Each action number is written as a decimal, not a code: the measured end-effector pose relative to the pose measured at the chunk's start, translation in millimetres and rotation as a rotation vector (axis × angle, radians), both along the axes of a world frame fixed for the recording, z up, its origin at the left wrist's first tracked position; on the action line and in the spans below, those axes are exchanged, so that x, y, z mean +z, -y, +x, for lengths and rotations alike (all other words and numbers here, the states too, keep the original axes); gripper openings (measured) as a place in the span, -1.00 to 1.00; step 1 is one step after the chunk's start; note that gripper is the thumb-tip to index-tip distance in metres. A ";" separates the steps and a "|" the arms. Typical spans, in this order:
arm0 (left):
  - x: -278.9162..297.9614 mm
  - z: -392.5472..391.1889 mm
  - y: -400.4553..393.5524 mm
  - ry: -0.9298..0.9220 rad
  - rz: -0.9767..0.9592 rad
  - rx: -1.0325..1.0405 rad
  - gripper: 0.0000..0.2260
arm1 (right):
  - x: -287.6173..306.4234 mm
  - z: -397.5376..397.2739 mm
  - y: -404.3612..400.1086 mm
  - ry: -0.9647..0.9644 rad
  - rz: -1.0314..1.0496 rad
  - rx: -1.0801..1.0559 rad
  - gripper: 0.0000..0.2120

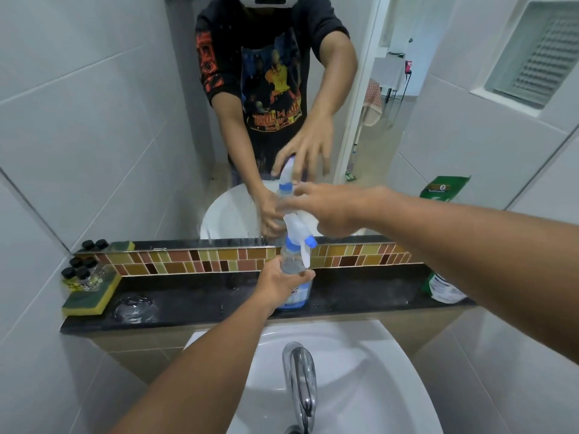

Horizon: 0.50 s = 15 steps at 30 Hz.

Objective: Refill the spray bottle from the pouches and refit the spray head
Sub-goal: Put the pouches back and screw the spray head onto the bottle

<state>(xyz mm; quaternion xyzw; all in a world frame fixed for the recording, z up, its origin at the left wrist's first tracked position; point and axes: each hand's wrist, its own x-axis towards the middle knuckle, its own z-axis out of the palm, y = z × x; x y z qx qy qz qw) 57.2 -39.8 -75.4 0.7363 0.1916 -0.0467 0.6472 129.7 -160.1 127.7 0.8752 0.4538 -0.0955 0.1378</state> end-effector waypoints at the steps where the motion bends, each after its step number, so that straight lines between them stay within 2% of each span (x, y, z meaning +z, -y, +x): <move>1: 0.5 0.0 0.0 -0.001 0.008 0.001 -0.53 | -2.8 -2.1 1.6 0.146 -0.076 0.176 -0.27; 3: 0.3 -0.1 -0.5 -0.005 0.021 0.001 -0.54 | -12.2 -6.3 -3.2 0.325 -0.110 0.372 -0.37; 6: -0.7 -1.4 -1.0 0.005 0.009 0.000 -0.55 | -26.3 -2.0 -16.0 0.351 -0.081 0.368 -0.61; 10: 1.6 -3.5 -2.0 0.006 0.023 -0.011 -0.53 | -27.1 8.2 -25.3 0.188 -0.055 0.251 -0.69; 13: -0.8 -1.6 -2.1 0.006 0.008 -0.003 -0.55 | -31.9 9.1 -26.2 0.014 0.035 0.092 -0.55; 15: -0.4 -0.4 -0.7 -0.009 0.015 0.004 -0.51 | -39.4 4.2 -24.8 -0.044 0.108 -0.047 -0.62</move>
